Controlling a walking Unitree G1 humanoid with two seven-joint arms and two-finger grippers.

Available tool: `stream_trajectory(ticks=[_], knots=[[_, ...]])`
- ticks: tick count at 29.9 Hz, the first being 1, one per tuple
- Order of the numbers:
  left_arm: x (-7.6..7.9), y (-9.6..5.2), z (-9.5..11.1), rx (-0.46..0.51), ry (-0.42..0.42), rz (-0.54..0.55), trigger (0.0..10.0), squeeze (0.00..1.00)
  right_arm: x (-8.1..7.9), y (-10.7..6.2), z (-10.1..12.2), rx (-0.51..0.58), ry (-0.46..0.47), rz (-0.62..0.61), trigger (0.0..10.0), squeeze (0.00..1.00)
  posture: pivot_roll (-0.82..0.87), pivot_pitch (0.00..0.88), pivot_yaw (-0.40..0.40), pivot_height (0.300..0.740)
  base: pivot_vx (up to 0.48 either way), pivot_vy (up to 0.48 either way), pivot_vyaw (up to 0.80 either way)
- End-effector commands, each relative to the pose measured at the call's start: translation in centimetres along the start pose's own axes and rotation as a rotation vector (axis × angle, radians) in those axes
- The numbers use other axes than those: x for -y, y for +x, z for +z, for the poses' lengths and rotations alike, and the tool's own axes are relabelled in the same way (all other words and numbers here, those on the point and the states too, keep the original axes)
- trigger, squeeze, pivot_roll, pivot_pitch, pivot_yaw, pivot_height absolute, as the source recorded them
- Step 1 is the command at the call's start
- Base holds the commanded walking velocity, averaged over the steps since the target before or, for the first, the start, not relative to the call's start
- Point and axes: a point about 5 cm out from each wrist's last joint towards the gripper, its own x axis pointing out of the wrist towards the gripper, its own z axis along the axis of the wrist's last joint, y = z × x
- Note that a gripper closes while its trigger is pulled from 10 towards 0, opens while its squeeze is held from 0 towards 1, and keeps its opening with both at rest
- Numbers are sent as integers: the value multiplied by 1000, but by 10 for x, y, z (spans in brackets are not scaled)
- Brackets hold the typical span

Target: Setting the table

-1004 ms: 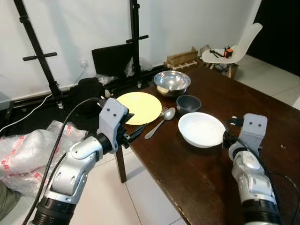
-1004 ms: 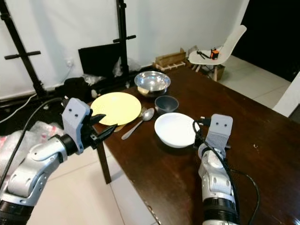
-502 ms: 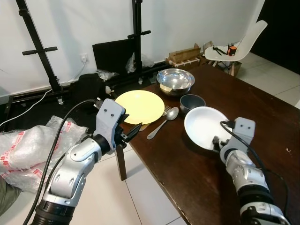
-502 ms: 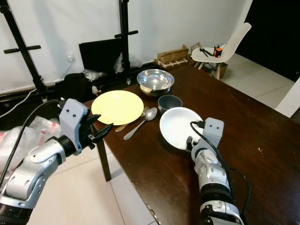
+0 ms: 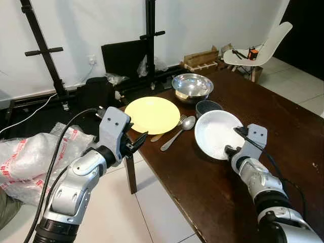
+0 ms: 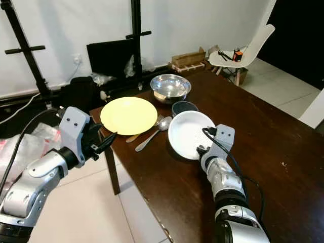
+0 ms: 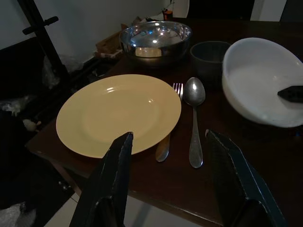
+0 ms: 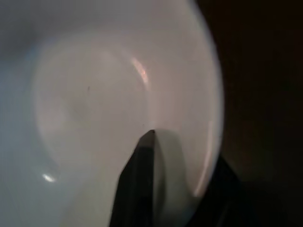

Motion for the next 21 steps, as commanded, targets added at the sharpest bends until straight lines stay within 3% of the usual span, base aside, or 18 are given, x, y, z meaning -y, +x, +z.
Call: stream_trajectory(ticks=[1, 3, 6, 11, 13, 21], knots=[[0, 1, -1, -12, 5, 6, 10000, 0, -1, -1, -6, -14, -10, 26, 0, 0, 2, 22, 55, 740, 0, 0, 0], [1, 1, -1, -10, 2, 6, 10000, 0, -4, -2, 4, 48, -13, 43, 0, 0, 1, 21, 54, 740, 0, 0, 0], [2, 1, -2, -10, -2, 6, 10000, 0, 1, -10, 29, 195, -38, -24, 0, 0, -3, 18, 56, 740, 0, 0, 0], [2, 1, -3, -14, -4, 3, 10000, 0, 5, -26, 49, 312, -71, -76, 0, 0, -17, 18, 63, 740, 0, 0, 0], [2, 1, -3, -15, -5, 3, 10000, 0, 4, -29, 51, 327, -78, -74, 0, 0, -17, 18, 63, 740, 0, 0, 0], [4, 5, -3, -13, -5, -11, 10000, 0, -24, -56, 40, 289, -137, 159, 0, 0, -30, 19, 64, 740, 0, 0, 0]])
